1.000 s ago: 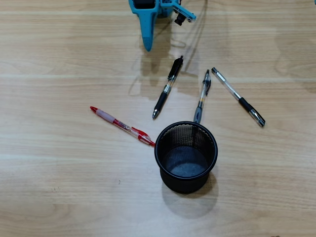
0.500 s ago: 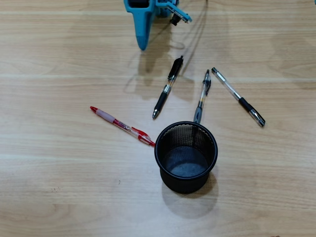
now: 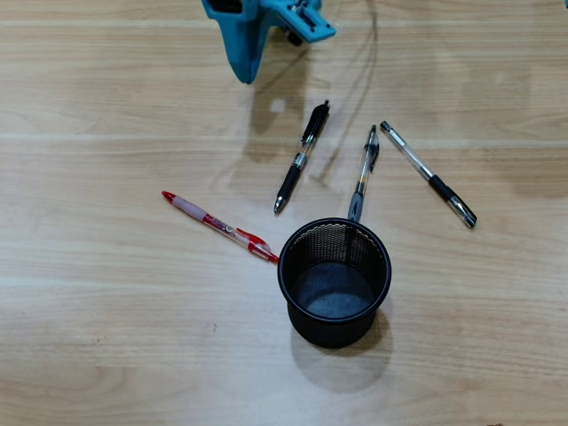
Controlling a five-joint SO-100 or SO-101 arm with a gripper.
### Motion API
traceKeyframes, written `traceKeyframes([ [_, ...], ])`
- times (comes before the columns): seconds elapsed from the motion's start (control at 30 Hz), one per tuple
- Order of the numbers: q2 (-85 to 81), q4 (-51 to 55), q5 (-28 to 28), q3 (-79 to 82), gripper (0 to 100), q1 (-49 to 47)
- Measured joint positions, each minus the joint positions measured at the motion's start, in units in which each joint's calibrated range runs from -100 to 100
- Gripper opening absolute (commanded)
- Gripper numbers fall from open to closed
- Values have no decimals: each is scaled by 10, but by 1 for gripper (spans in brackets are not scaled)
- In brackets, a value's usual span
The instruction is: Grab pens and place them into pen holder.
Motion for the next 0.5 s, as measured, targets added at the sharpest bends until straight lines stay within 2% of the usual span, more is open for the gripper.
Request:
traceKeyframes([
  [0.17,124,0,-32,-67,2,0],
  [0.33,235,5,-37,-156,2,1],
  [0.5,439,65,-37,-375,2,2],
])
